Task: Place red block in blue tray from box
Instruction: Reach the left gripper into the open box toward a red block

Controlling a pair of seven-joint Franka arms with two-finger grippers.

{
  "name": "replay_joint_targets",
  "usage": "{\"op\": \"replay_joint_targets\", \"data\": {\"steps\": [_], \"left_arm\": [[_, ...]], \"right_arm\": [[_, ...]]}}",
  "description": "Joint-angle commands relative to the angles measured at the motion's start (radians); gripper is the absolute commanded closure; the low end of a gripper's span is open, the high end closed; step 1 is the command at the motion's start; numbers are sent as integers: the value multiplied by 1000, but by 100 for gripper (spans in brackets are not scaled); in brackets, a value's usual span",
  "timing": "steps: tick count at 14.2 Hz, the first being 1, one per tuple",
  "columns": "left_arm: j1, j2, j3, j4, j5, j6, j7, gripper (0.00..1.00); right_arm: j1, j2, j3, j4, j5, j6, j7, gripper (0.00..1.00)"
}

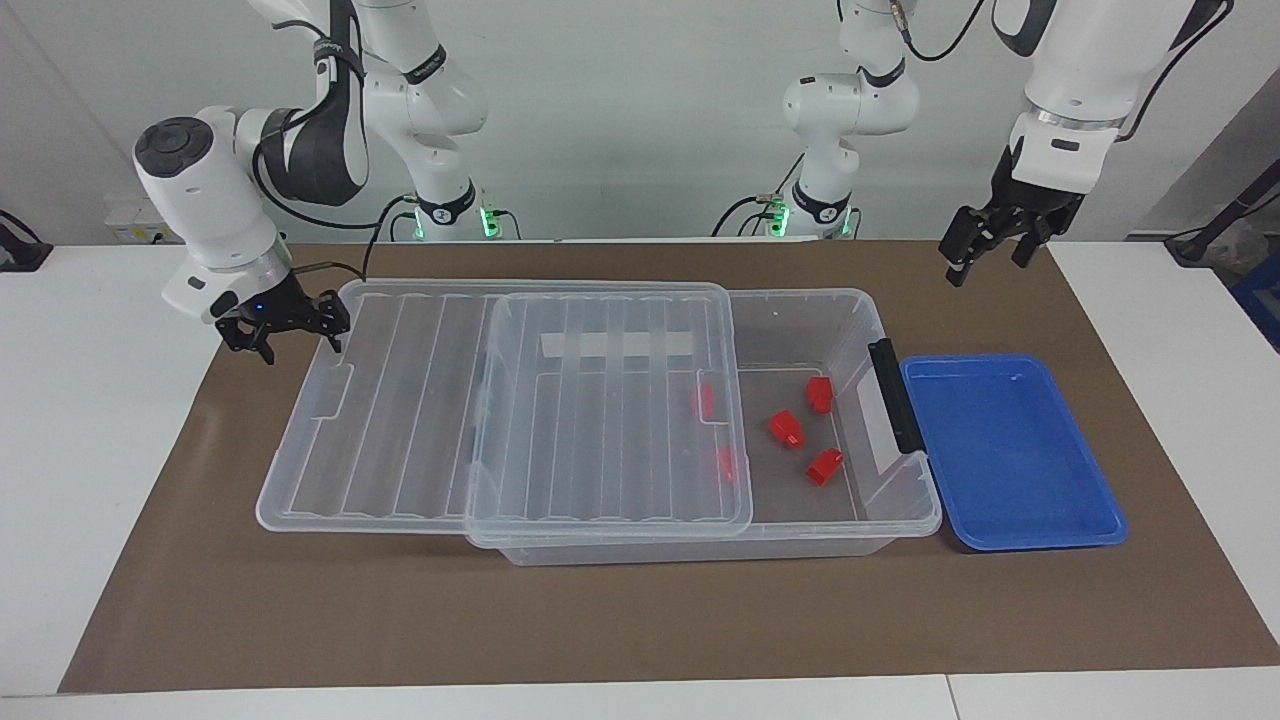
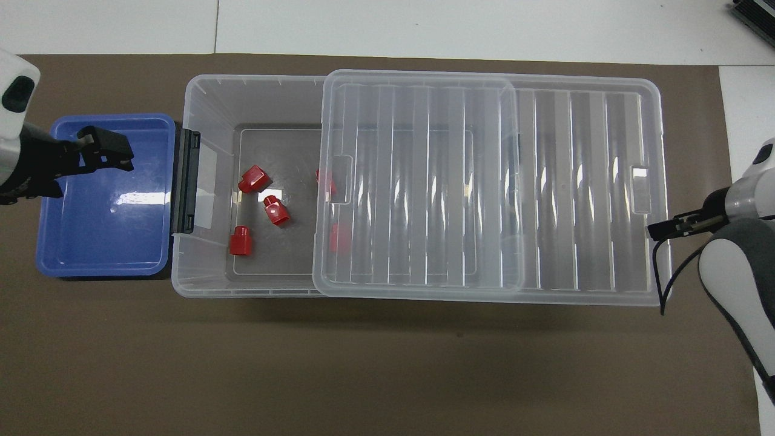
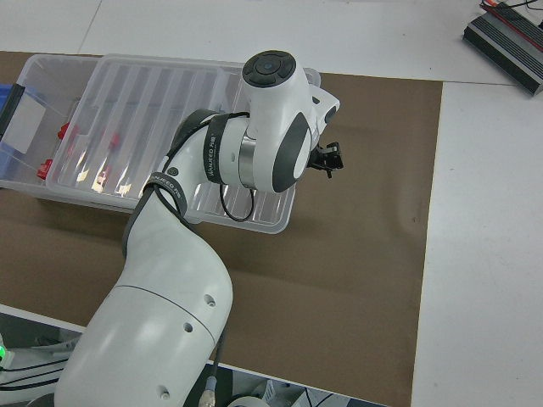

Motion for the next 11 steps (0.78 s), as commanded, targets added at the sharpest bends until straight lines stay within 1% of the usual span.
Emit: {"op": "replay_joint_targets", "data": {"steps": [1, 3, 4, 5, 6, 8, 9, 11], "left_arm": [[-72, 32, 12, -53, -20, 90, -164, 0], [-124, 101, 14, -58, -14, 142, -271, 0], [-137, 126, 14, -66, -11, 170, -292, 0], [-152, 137, 15, -98, -6, 201, -295, 0], [-160, 138, 15, -153, 0, 254, -295, 0], [-160, 122, 15, -271, 6, 378, -295, 0], [-160, 125, 15, -305, 8, 421, -295, 0], [-163, 164, 15, -320, 20, 466, -301, 0]], "right_arm": [[-21, -15, 5, -14, -22, 5, -38, 7], [-19, -12, 5, 4, -21, -10, -33, 6], [-16, -12, 6, 15, -21, -12, -27, 5], [-9, -15, 6, 25, -19, -12, -19, 3], [-6, -19, 8, 38, -19, -19, -3, 2], [-4, -32, 11, 50, -19, -30, 43, 0], [-3, -47, 12, 50, -15, -38, 57, 0], [23, -73, 12, 52, -4, -74, 137, 0]]}}
